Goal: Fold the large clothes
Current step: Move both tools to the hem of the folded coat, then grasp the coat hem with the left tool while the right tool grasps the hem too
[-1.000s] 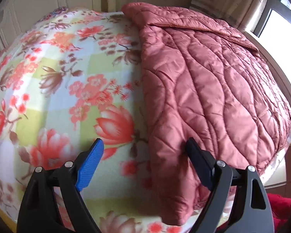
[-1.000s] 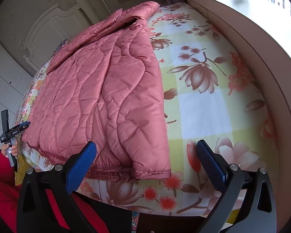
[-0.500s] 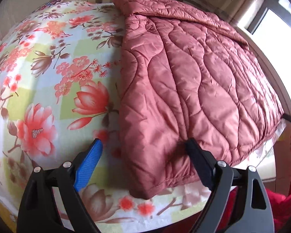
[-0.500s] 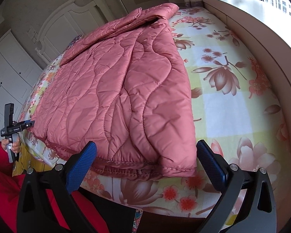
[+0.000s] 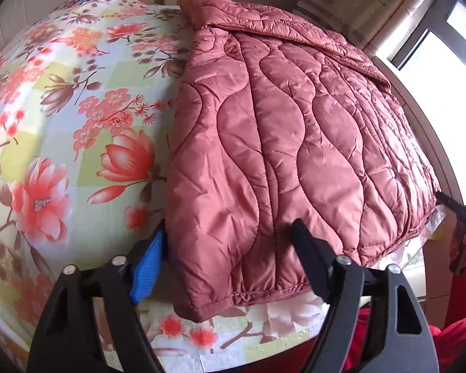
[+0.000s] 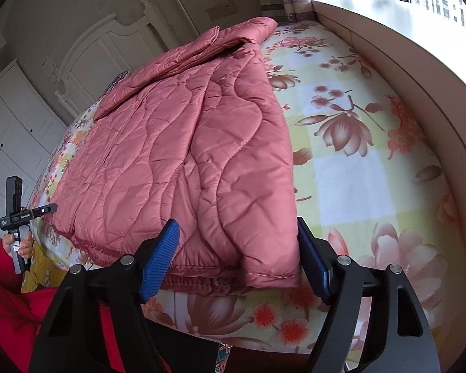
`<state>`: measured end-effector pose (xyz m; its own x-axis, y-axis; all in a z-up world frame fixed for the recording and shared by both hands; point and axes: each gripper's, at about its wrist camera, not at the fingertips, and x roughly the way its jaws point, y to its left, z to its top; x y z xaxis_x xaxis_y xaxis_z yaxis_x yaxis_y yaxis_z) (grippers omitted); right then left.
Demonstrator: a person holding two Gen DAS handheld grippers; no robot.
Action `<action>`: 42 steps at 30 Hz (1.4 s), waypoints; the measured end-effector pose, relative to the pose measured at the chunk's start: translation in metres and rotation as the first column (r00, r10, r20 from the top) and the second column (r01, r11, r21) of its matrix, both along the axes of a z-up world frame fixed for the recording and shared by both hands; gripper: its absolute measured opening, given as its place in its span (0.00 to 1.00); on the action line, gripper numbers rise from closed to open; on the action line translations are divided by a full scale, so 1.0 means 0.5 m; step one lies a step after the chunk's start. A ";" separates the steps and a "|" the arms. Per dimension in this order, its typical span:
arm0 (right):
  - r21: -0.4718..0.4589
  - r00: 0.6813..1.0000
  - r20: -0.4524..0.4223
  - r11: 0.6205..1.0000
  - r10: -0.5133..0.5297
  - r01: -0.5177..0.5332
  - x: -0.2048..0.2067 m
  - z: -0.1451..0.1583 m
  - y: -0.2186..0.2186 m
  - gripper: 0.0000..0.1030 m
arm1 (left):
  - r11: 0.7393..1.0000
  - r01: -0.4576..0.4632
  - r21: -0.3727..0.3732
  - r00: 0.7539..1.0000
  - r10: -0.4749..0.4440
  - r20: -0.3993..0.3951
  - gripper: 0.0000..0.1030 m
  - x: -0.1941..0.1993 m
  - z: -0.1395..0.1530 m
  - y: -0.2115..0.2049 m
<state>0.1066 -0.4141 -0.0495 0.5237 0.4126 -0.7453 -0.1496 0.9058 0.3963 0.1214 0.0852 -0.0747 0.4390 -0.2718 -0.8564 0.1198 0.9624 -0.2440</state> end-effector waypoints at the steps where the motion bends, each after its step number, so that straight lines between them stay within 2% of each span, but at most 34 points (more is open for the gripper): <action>1: 0.007 1.000 0.000 1.000 0.026 -0.026 -0.002 -0.001 0.006 0.71 | 1.000 -0.004 -0.012 1.000 0.004 0.000 0.66 -0.001 0.000 0.003; 4: -0.027 0.999 0.019 0.999 0.045 -0.045 -0.005 0.001 0.021 0.73 | 1.000 -0.011 -0.027 1.000 0.012 0.010 0.65 -0.004 0.001 0.007; 7: -0.004 0.999 0.028 1.000 0.025 -0.025 -0.002 0.000 0.023 0.72 | 1.000 -0.010 -0.024 1.000 0.011 0.018 0.59 -0.004 0.001 0.001; 8: -0.009 0.999 0.033 1.000 0.023 -0.022 -0.002 0.000 0.026 0.69 | 1.000 -0.008 -0.019 1.000 0.009 0.021 0.58 -0.005 0.001 0.000; 10: -0.037 0.999 0.038 0.999 0.010 -0.009 -0.003 0.001 0.030 0.61 | 1.000 -0.003 -0.017 1.000 0.004 0.024 0.48 -0.005 0.001 -0.003; 11: -0.025 0.999 0.034 1.000 0.002 -0.001 -0.003 0.000 0.027 0.50 | 1.000 0.003 -0.027 1.000 -0.002 0.020 0.46 -0.004 0.000 -0.004; 13: 0.060 1.000 0.006 0.998 -0.013 0.013 0.003 -0.010 0.009 0.33 | 0.999 0.007 -0.033 1.000 -0.006 0.016 0.40 -0.003 -0.001 -0.007; 15: 0.098 1.000 0.003 0.995 -0.025 0.024 0.003 -0.016 -0.001 0.30 | 0.999 0.011 -0.045 1.000 -0.010 0.010 0.34 -0.001 -0.002 -0.009; 20: 0.079 0.999 -0.012 0.996 -0.038 0.039 0.003 -0.013 0.011 0.20 | 0.998 0.002 -0.065 1.000 -0.003 -0.012 0.16 0.005 -0.005 -0.015; 24: 0.075 0.998 -0.013 0.995 -0.065 0.066 -0.005 -0.013 0.018 0.19 | 0.999 -0.006 -0.047 1.000 0.006 0.002 0.12 0.001 -0.003 -0.024; 28: 0.088 0.997 -0.007 0.993 -0.074 0.075 -0.013 -0.015 0.018 0.19 | 0.992 -0.042 -0.118 0.999 0.043 -0.001 0.11 -0.005 -0.006 -0.004; 34: 0.098 0.996 -0.001 0.991 -0.090 0.090 -0.022 -0.011 0.014 0.19 | 0.984 -0.074 -0.162 0.997 0.075 -0.001 0.10 -0.020 -0.007 0.010; 39: 0.102 0.995 0.010 0.990 -0.097 0.096 -0.034 -0.005 0.012 0.19 | 0.987 -0.083 -0.138 0.996 0.087 0.025 0.09 -0.027 0.007 0.006; 42: 0.115 0.994 0.036 0.989 -0.101 0.097 -0.053 0.012 0.013 0.19 | 0.988 -0.091 -0.128 0.994 0.099 0.055 0.09 -0.037 0.041 0.003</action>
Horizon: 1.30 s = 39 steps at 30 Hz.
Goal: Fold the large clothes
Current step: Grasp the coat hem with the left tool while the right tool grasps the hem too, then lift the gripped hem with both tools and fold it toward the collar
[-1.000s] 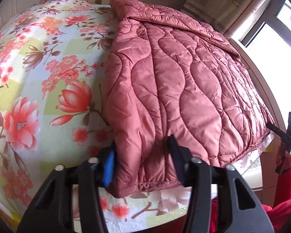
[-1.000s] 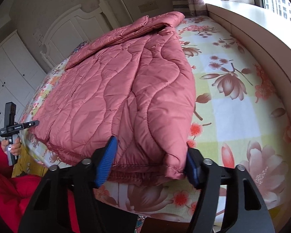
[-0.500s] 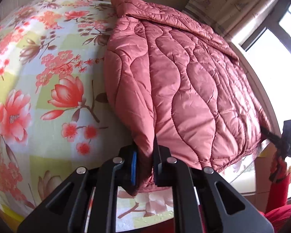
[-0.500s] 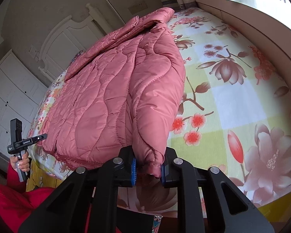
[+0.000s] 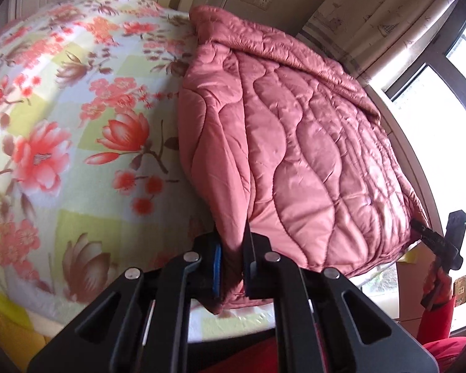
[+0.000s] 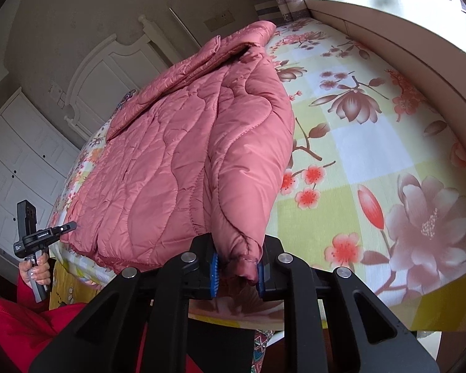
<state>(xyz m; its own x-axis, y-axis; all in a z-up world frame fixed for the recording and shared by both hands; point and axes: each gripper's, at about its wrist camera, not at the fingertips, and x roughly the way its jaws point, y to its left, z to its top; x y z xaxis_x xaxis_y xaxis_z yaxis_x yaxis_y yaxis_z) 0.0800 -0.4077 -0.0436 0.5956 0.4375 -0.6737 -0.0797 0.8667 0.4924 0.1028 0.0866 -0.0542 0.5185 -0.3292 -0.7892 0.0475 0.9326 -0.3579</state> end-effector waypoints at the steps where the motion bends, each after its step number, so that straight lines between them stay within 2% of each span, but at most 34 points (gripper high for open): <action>1: 0.009 1.000 0.013 1.000 -0.002 0.002 -0.008 0.008 0.000 0.19 | 1.000 -0.004 -0.007 1.000 0.004 0.015 0.09 -0.005 0.015 -0.001; 9: 0.068 0.985 0.175 0.998 0.000 -0.012 -0.093 0.107 0.014 0.18 | 0.999 0.001 -0.053 0.988 0.007 0.154 0.08 -0.048 0.137 -0.005; 12: 0.082 0.969 0.246 0.997 -0.007 -0.014 -0.120 0.147 0.019 0.17 | 0.998 0.006 -0.065 0.975 0.009 0.222 0.08 -0.069 0.184 0.002; 16: 0.144 0.937 0.347 0.989 -0.031 -0.020 -0.141 0.204 0.005 0.17 | 0.995 -0.003 -0.098 0.949 0.033 0.313 0.08 -0.087 0.256 0.030; 18: 0.184 0.918 0.394 0.982 -0.044 -0.032 -0.143 0.237 -0.006 0.17 | 0.994 -0.011 -0.106 0.935 0.047 0.351 0.08 -0.101 0.283 0.046; 22: 0.255 0.886 0.458 0.965 -0.072 -0.053 -0.107 0.297 -0.033 0.17 | 0.990 -0.040 -0.133 0.908 0.091 0.408 0.08 -0.078 0.352 0.072; 27: 0.389 0.896 0.428 0.919 -0.116 -0.067 0.049 0.356 -0.077 0.17 | 0.985 -0.061 -0.160 0.904 0.122 0.410 0.08 0.031 0.431 0.099; 30: 0.438 0.920 0.366 0.898 -0.138 -0.040 0.170 0.368 -0.089 0.17 | 0.983 -0.096 -0.158 0.919 0.148 0.365 0.08 0.140 0.453 0.105; 35: 0.440 0.958 0.230 0.896 -0.169 0.053 0.365 0.348 -0.083 0.17 | 0.977 -0.170 -0.130 0.948 0.198 0.250 0.08 0.335 0.428 0.099; 39: 0.423 0.976 0.102 0.896 -0.194 0.134 0.510 0.286 -0.070 0.17 | 0.965 -0.235 -0.117 0.958 0.250 0.138 0.08 0.476 0.359 0.111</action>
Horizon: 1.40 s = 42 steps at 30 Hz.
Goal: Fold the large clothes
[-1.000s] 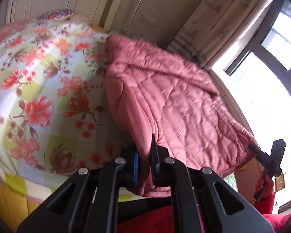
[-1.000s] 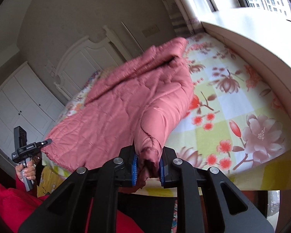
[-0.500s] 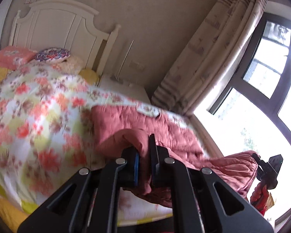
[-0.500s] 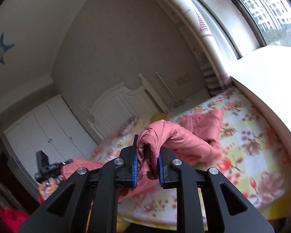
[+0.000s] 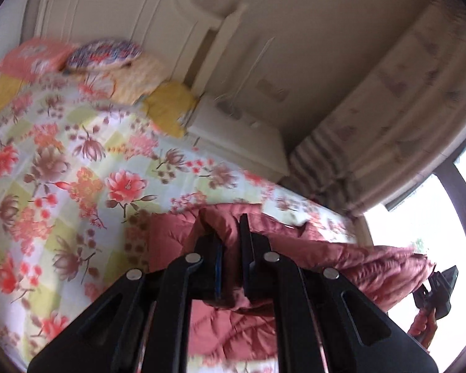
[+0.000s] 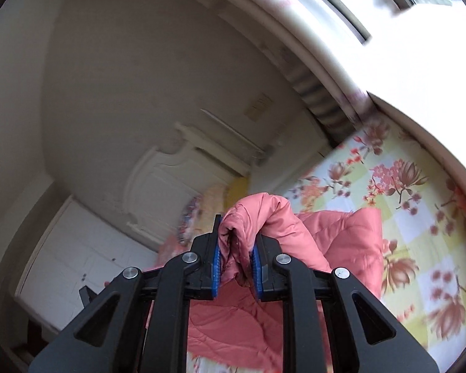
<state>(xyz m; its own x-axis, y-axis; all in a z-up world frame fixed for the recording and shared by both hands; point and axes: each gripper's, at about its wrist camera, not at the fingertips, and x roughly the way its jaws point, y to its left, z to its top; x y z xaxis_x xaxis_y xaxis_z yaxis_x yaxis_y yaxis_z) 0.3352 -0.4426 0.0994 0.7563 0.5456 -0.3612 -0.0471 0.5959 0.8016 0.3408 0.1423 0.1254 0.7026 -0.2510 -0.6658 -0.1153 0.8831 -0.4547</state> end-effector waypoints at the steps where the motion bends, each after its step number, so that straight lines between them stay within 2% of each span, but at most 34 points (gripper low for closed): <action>1: -0.004 1.000 -0.027 1.000 -0.007 0.007 0.027 -0.016 0.002 0.17 | 1.000 -0.020 -0.005 0.999 0.020 -0.036 0.08 0.041 -0.026 0.010; 4: 0.006 0.993 -0.118 1.000 -0.021 0.022 0.106 -0.076 0.001 0.17 | 0.998 -0.050 -0.026 0.991 0.046 -0.129 0.07 0.138 -0.098 0.033; 7: 0.011 0.979 -0.203 0.999 -0.030 0.032 0.168 -0.143 0.003 0.17 | 0.997 -0.066 -0.032 0.979 0.058 -0.196 0.07 0.202 -0.155 0.043; 12: -0.062 0.955 -0.291 0.997 -0.060 0.043 0.215 -0.228 0.017 0.18 | 0.997 -0.060 0.044 0.965 0.070 -0.252 0.07 0.262 -0.238 0.031; 14: -0.103 0.943 -0.324 0.993 -0.081 0.050 0.225 -0.248 0.017 0.24 | 0.996 -0.057 0.075 0.963 0.074 -0.259 0.07 0.276 -0.262 0.025; 16: -0.106 0.937 -0.339 0.993 -0.078 0.044 0.233 -0.255 0.016 0.27 | 0.993 -0.054 0.105 0.960 0.081 -0.267 0.08 0.286 -0.282 0.018; 18: -0.098 0.933 -0.349 0.994 -0.087 0.056 0.230 -0.240 0.010 0.32 | 0.989 -0.051 0.140 0.960 0.087 -0.267 0.10 0.290 -0.293 0.007; 19: -0.108 0.935 -0.340 0.991 -0.105 0.072 0.226 -0.224 0.006 0.41 | 0.987 -0.050 0.152 0.959 0.090 -0.268 0.10 0.293 -0.295 0.002; 20: -0.153 0.940 -0.309 0.983 -0.145 0.101 0.215 -0.194 0.000 0.53 | 0.985 -0.052 0.163 0.959 0.095 -0.267 0.10 0.296 -0.298 -0.002; 22: -0.215 0.954 -0.230 0.966 -0.190 0.140 0.197 -0.139 -0.010 0.63 | 0.981 -0.053 0.186 0.960 0.101 -0.262 0.10 0.298 -0.297 -0.009; 24: -0.278 0.964 -0.153 0.945 -0.218 0.170 0.175 -0.080 -0.002 0.64 | 0.979 -0.058 0.196 0.957 0.111 -0.268 0.11 0.302 -0.298 -0.013; 26: -0.368 0.987 -0.079 0.924 -0.141 0.102 0.158 -0.028 0.049 0.64 | 0.977 -0.059 0.207 0.957 0.114 -0.268 0.11 0.304 -0.297 -0.015; 28: -0.483 0.997 -0.071 0.874 0.012 -0.045 0.147 0.001 0.154 0.64 | 0.974 -0.060 0.218 0.957 0.118 -0.265 0.11 0.304 -0.297 -0.019; 29: -0.532 0.990 -0.077 0.835 0.117 -0.139 0.141 0.003 0.227 0.64 | 0.973 -0.060 0.221 0.957 0.119 -0.265 0.11 0.305 -0.297 -0.019; 32: -0.595 0.940 -0.128 0.734 0.315 -0.327 0.142 -0.026 0.389 0.64 | 0.973 -0.064 0.222 0.957 0.123 -0.261 0.11 0.303 -0.296 -0.020; 33: -0.622 0.912 -0.167 0.677 0.375 -0.392 0.151 -0.052 0.457 0.64 | 0.973 -0.065 0.223 0.958 0.123 -0.260 0.11 0.303 -0.296 -0.020; 36: -0.702 0.876 -0.265 0.541 0.404 -0.462 0.193 -0.121 0.587 0.64 | 0.973 -0.067 0.221 0.958 0.124 -0.259 0.11 0.301 -0.294 -0.020; 37: -0.719 0.872 -0.293 0.510 0.392 -0.471 0.215 -0.147 0.616 0.64 | 0.974 -0.066 0.217 0.958 0.123 -0.260 0.11 0.300 -0.294 -0.019; 40: -0.745 0.870 -0.371 0.456 0.324 -0.487 0.279 -0.217 0.661 0.64 | 0.977 -0.060 0.205 0.960 0.113 -0.257 0.13 0.295 -0.291 -0.014; 42: -0.726 0.862 -0.400 0.466 0.312 -0.506 0.309 -0.265 0.671 0.66 | 0.977 -0.042 0.210 0.963 0.096 -0.251 0.18 0.289 -0.286 -0.013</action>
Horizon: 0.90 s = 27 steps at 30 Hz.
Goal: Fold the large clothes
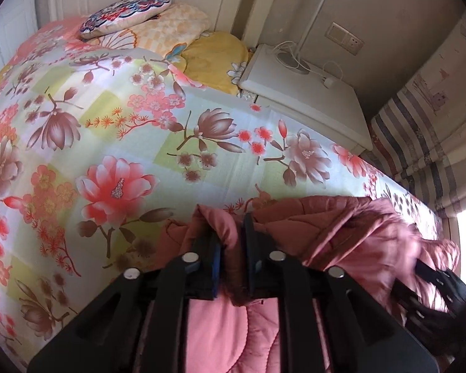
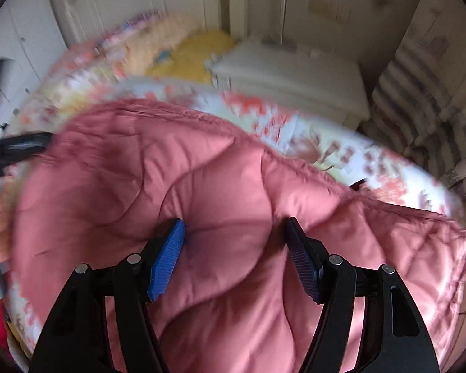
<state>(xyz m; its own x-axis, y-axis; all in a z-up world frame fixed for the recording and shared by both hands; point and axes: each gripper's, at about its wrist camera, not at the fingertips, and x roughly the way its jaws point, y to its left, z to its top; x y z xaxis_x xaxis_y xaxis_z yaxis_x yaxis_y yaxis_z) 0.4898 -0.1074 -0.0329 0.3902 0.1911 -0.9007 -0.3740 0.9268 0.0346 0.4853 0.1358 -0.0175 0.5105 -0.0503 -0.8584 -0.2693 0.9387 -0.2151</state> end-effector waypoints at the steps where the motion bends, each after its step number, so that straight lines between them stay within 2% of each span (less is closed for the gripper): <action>1: 0.001 1.000 0.004 1.000 -0.001 0.001 0.012 -0.014 0.002 0.70 | 1.000 0.013 0.004 1.000 -0.013 0.009 0.21 -0.008 0.006 0.002; 2: -0.008 1.000 0.014 1.000 0.005 -0.005 0.013 -0.023 0.006 0.72 | 1.000 0.023 0.006 1.000 -0.023 0.020 0.22 -0.017 0.012 0.004; 3: -0.021 1.000 0.026 1.000 0.012 -0.011 0.012 -0.029 0.011 0.73 | 0.999 0.030 0.013 0.999 -0.031 0.029 0.30 -0.028 0.020 0.007; 4: -0.027 1.000 0.027 1.000 0.011 -0.010 0.017 -0.032 0.012 0.75 | 0.999 0.031 0.029 0.999 -0.032 0.035 0.45 -0.038 0.027 0.009; 5: -0.025 1.000 0.025 1.000 0.010 -0.010 0.016 -0.033 0.011 0.75 | 0.997 0.019 0.071 0.999 -0.022 0.044 0.56 -0.052 0.037 0.013; 6: -0.021 1.000 0.023 1.000 0.010 -0.009 0.022 -0.036 0.012 0.76 | 0.992 0.000 0.126 0.998 -0.007 0.058 0.72 -0.068 0.050 0.015; 7: -0.014 1.000 0.020 1.000 0.008 -0.008 0.024 -0.039 0.010 0.76 | 0.983 -0.017 0.183 0.996 0.000 0.090 0.74 -0.088 0.065 0.021; 9: -0.008 1.000 0.019 1.000 0.006 -0.006 0.027 -0.039 0.006 0.76 | 0.971 -0.043 0.237 0.993 0.016 0.118 0.74 -0.123 0.092 0.038; 12: -0.011 1.000 0.020 1.000 0.008 -0.008 0.023 -0.035 0.006 0.77 | 0.973 -0.039 0.228 0.991 0.009 0.134 0.74 -0.144 0.124 0.044; 14: -0.008 1.000 0.021 1.000 0.007 -0.006 0.023 -0.035 0.006 0.77 | 0.973 0.042 0.229 0.990 -0.071 0.118 0.74 -0.133 0.136 0.011; 15: -0.007 1.000 0.021 1.000 0.006 -0.006 0.023 -0.035 0.006 0.77 | 0.965 0.111 0.238 0.985 -0.138 0.101 0.75 -0.114 0.133 -0.024; 16: -0.005 1.000 0.021 1.000 0.005 -0.005 0.023 -0.035 0.006 0.77 | 0.960 0.134 0.245 0.983 -0.159 0.089 0.75 -0.099 0.128 -0.048; 19: 0.005 1.000 0.021 1.000 0.004 -0.004 0.023 -0.035 0.003 0.77 | 0.939 0.212 0.269 0.975 -0.222 0.007 0.75 -0.014 0.076 -0.123; 21: 0.014 1.000 0.023 1.000 0.003 -0.003 0.021 -0.035 0.000 0.77 | 0.940 0.194 0.282 0.981 -0.183 -0.063 0.74 0.044 0.022 -0.132; 22: 0.017 1.000 0.026 1.000 0.004 -0.005 0.021 -0.036 -0.001 0.77 | 0.934 0.170 0.313 0.984 -0.142 -0.110 0.74 0.080 -0.018 -0.126; 24: 0.026 0.999 0.034 1.000 0.007 -0.008 0.018 -0.036 -0.004 0.77 | 0.933 0.102 0.346 0.989 -0.058 -0.135 0.75 0.113 -0.063 -0.096; 25: 0.029 0.999 0.040 1.000 0.009 -0.011 0.017 -0.036 -0.006 0.77 | 0.948 0.074 0.309 0.991 -0.036 -0.127 0.75 0.121 -0.073 -0.072; 27: 0.027 0.999 0.052 1.000 0.014 -0.016 0.015 -0.037 -0.006 0.78 | 0.955 0.020 0.298 0.991 0.020 -0.131 0.74 0.128 -0.077 -0.041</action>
<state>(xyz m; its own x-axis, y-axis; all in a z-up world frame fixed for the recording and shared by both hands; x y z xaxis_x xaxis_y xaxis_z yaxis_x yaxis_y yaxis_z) 0.4975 -0.1105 -0.0512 0.4327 0.2220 -0.8738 -0.3897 0.9200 0.0407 0.5491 0.1151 -0.0560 0.3923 0.2178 -0.8937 -0.2766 0.9545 0.1112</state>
